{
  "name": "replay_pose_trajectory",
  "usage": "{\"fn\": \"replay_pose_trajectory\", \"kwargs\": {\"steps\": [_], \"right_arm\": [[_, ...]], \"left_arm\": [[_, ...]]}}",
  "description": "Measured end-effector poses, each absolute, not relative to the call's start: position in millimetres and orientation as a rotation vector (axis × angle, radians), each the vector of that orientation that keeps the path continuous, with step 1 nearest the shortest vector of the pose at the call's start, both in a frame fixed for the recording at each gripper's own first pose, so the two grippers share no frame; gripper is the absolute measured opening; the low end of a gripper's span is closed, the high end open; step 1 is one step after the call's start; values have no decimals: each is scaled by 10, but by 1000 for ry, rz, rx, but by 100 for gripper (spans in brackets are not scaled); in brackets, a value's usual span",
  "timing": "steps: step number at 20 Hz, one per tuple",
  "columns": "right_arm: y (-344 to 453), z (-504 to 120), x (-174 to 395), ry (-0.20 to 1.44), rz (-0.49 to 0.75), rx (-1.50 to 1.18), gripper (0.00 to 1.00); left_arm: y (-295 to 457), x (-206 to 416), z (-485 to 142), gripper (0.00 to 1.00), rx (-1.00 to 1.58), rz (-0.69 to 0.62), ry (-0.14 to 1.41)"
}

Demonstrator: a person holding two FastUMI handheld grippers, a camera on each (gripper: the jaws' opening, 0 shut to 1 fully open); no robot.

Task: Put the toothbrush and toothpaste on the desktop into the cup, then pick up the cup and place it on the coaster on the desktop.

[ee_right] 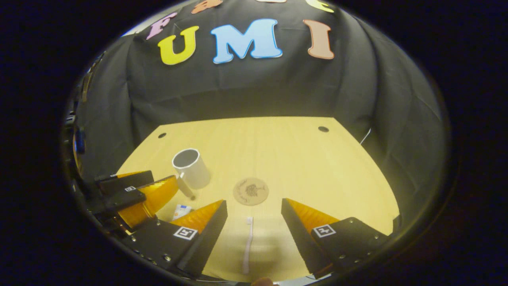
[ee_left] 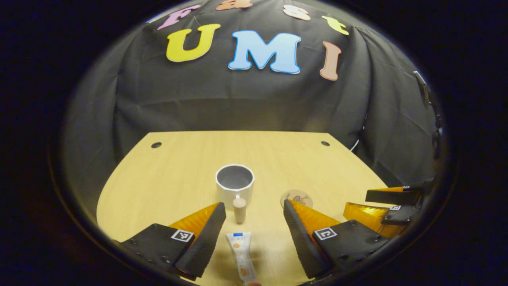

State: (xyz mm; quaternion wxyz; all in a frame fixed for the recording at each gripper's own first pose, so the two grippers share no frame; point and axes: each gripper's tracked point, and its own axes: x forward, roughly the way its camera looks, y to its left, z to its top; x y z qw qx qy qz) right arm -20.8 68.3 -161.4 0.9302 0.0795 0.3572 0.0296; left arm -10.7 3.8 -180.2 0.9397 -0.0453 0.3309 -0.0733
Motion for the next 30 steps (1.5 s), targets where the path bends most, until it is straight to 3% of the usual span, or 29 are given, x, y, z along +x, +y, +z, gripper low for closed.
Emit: {"fn": "replay_pose_trajectory", "kwargs": {"steps": [11, 22, 24, 25, 26, 29, 30], "right_arm": [[979, -2371, -605, 1097, 109, 162, 92], [1072, -2805, -805, 1317, 101, 159, 92], [1079, -2839, -810, 1335, 105, 152, 83], [1068, -2863, -805, 1339, 101, 145, 83], [1076, -2881, -803, 1347, 102, 144, 75], [1036, -2927, -785, 1354, 89, 121, 73], [1030, -2928, -782, 1359, 90, 119, 63]], "left_arm": [[206, -575, -2641, 95, -115, -125, 1091], [288, -944, -3169, 96, -92, -118, 1346], [287, -975, -3203, 97, -83, -119, 1370], [301, -961, -3213, 97, -71, -122, 1367], [288, -954, -3206, 94, -66, -126, 1366], [300, -944, -3209, 81, -54, -120, 1369], [289, -948, -3216, 80, -59, -114, 1371]]}}
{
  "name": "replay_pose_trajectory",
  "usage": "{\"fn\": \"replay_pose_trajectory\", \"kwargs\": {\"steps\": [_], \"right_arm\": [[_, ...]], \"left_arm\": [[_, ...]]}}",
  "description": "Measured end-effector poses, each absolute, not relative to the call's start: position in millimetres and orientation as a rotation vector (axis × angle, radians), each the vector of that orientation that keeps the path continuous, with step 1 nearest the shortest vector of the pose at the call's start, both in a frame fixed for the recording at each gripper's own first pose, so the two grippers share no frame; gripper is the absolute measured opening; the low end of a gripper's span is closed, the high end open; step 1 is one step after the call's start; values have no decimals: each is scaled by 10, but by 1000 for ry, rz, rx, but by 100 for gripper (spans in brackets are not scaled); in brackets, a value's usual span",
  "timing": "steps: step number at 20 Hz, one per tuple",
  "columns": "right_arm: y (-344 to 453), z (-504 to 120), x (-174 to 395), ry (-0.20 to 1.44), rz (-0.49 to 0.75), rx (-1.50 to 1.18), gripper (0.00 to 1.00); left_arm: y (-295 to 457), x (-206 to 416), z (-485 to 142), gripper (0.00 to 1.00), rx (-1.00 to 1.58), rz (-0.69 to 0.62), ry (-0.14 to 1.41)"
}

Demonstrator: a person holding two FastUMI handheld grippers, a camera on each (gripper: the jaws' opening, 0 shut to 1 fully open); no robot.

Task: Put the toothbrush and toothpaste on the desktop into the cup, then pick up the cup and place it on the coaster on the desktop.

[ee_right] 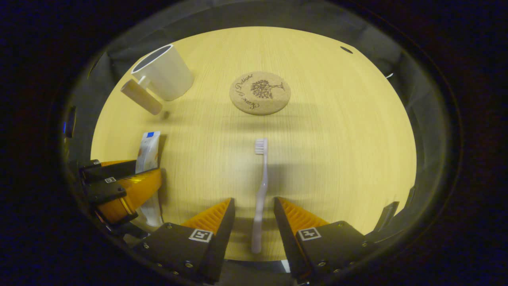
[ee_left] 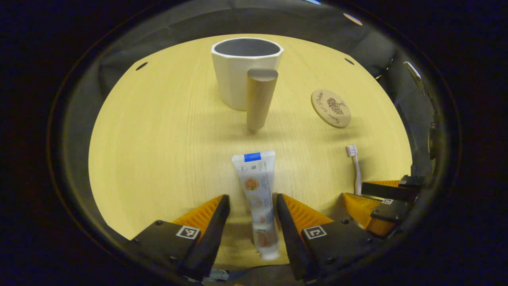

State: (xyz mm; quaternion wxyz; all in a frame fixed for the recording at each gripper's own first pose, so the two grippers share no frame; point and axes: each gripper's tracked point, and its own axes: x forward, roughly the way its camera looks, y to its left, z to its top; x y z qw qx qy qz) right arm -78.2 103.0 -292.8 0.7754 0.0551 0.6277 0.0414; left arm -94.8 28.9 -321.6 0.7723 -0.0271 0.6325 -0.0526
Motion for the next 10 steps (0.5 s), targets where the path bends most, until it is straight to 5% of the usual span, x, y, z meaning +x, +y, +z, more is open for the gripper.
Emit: {"fn": "replay_pose_trajectory", "kwargs": {"steps": [3, 4, 6, 8, 10], "right_arm": [[976, -2960, -796, 1367, 79, 95, 56], [977, -2953, -810, 1375, 88, 90, 39], [970, -2943, -796, 1367, 86, 97, 39], [1004, -2927, -841, 1376, 106, 125, 10], [989, -2929, -797, 1365, 113, 135, 13]], "left_arm": [[284, -950, -3220, 66, -59, -105, 1373], [283, -953, -3228, 55, -55, -106, 1373], [294, -942, -3246, 53, -44, -105, 1370], [312, -968, -3233, 42, -44, -80, 1370], [302, -972, -3256, 36, -29, -90, 1366]]}}
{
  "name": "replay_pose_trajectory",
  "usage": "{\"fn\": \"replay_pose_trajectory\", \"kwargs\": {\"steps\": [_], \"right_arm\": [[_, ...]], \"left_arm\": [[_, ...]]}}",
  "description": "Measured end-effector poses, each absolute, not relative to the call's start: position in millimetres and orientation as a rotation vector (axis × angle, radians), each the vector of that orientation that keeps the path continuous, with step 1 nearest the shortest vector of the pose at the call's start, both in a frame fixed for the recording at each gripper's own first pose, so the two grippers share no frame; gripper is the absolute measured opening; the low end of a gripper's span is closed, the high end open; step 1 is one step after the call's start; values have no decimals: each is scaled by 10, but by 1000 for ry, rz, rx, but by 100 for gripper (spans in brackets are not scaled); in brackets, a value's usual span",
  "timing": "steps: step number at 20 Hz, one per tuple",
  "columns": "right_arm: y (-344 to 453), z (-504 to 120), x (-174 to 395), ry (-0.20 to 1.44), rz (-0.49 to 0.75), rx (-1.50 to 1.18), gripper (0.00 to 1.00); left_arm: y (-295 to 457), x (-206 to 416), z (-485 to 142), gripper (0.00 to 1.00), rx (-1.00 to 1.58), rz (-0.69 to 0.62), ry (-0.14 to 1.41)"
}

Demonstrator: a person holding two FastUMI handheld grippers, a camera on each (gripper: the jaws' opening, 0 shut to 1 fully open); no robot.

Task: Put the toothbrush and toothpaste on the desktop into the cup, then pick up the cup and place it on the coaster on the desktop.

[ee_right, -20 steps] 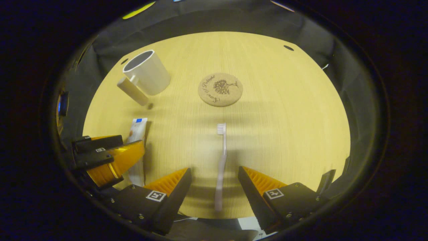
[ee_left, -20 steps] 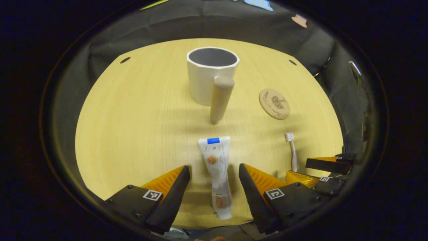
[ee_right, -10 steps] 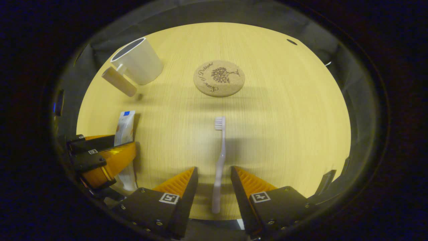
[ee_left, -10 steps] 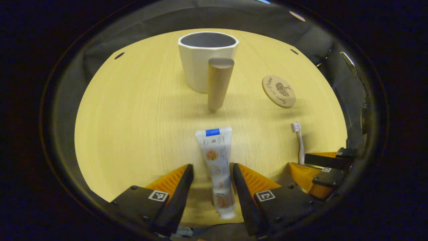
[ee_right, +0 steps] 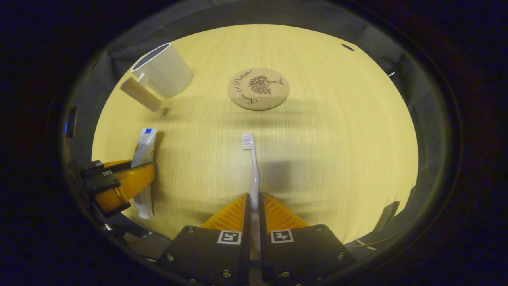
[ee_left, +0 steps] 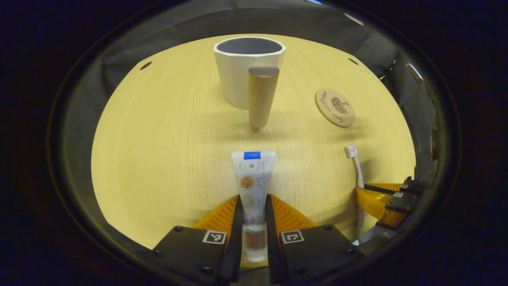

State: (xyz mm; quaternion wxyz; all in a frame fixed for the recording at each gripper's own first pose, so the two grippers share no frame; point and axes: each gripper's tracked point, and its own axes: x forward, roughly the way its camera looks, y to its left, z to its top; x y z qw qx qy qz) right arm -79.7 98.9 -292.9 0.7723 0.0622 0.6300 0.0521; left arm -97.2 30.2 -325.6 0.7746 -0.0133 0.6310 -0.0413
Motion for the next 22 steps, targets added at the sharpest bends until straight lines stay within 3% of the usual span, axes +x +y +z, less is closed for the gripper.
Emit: {"fn": "replay_pose_trajectory", "kwargs": {"steps": [2, 3, 6, 7, 12, 22], "right_arm": [[998, -2941, -839, 1360, 126, 140, 10], [998, -2926, -839, 1353, 137, 139, 11], [1004, -2934, -810, 1315, 150, 139, 5], [1006, -2939, -820, 1310, 154, 139, 5], [984, -2797, -736, 1232, 178, 169, 5], [925, -2156, -294, 927, 247, 303, 4]], "left_arm": [[294, -958, -3251, 36, -20, -92, 1354], [293, -960, -3233, 28, -13, -100, 1348], [286, -931, -3227, 27, -32, -105, 1307], [280, -948, -3210, 22, -41, -111, 1308], [322, -911, -3121, 22, -107, -88, 1222], [670, -603, -2482, 22, -200, 33, 944]]}}
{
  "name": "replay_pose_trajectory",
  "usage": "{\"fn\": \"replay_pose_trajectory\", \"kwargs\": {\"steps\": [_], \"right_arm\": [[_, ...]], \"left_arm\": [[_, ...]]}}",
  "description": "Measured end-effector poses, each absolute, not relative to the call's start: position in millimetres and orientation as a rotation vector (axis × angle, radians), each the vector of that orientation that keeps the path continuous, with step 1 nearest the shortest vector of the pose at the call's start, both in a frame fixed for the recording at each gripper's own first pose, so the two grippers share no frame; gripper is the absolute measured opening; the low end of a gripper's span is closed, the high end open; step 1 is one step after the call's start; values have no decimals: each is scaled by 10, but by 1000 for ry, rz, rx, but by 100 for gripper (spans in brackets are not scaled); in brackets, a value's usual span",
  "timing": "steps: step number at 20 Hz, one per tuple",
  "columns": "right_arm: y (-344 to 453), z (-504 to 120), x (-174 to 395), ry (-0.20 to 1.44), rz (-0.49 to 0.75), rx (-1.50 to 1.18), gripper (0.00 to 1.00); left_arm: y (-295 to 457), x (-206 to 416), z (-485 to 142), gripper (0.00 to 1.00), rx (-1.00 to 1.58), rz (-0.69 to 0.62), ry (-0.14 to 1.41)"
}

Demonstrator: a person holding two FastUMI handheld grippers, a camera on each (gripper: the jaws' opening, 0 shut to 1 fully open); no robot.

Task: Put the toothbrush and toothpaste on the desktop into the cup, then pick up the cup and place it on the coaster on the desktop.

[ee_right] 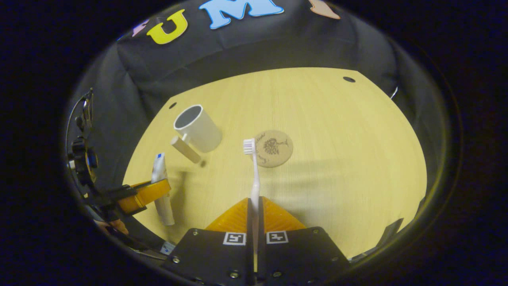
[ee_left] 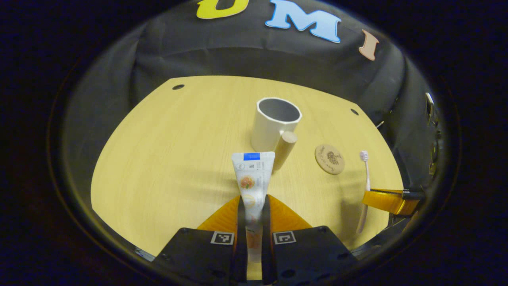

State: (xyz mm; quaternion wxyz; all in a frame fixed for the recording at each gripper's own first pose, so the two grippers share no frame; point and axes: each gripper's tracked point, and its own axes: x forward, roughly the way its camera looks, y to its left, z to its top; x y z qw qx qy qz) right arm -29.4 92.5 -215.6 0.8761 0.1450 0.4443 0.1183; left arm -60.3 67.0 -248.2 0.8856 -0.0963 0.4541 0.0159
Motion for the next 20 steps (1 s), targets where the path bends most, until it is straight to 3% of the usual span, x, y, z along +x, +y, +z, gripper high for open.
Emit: {"fn": "replay_pose_trajectory", "kwargs": {"steps": [10, 11, 20], "right_arm": [[1017, -1488, 185, 660, 311, 286, 7], [1048, -1454, 227, 643, 314, 282, 4], [1151, -1226, 462, 589, 288, 281, 4]], "left_arm": [[1073, 194, -1608, 21, -157, 93, 588], [1102, 301, -1504, 21, -156, 93, 541], [1072, 1019, -961, 21, -223, 15, 275]]}}
